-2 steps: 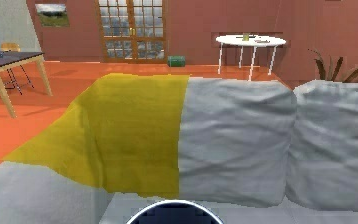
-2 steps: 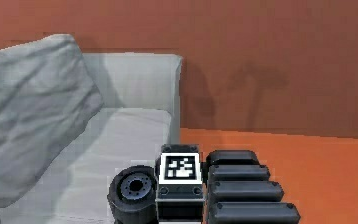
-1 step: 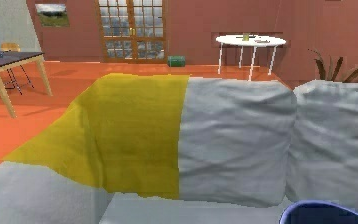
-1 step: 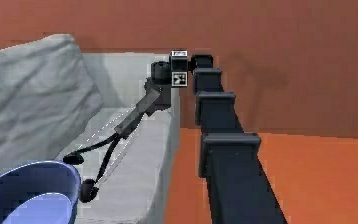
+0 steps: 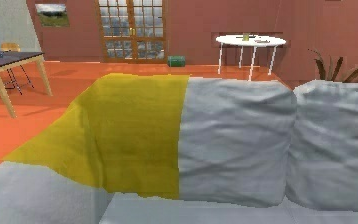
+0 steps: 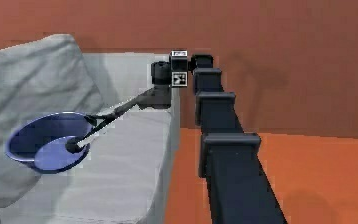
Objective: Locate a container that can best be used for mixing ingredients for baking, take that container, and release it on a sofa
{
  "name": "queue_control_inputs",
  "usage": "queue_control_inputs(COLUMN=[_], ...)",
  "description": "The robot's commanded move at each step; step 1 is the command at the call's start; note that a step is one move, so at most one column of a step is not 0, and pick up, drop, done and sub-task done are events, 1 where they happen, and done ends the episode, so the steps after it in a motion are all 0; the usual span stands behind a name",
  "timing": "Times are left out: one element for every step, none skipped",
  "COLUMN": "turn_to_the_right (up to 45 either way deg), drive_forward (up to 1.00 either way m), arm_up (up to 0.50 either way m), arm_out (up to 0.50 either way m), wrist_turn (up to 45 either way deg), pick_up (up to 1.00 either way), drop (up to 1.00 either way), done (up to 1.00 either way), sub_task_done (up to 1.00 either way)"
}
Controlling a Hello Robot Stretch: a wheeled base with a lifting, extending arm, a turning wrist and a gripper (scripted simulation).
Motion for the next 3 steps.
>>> queue_control_inputs(turn_to_the_right=[0.0,0.0,0.0], drive_forward=[0.00,0.00,0.00], arm_up=[-0.24,-0.32,0.00], arm_out=[0.00,0.00,0.00], wrist_turn=[0.0,0.0,0.0], pick_up=[0.00,0.00,0.00], drop=[0.00,0.00,1.00], done=[0.00,0.00,0.00], sub_task_done=[0.00,0.00,0.00])
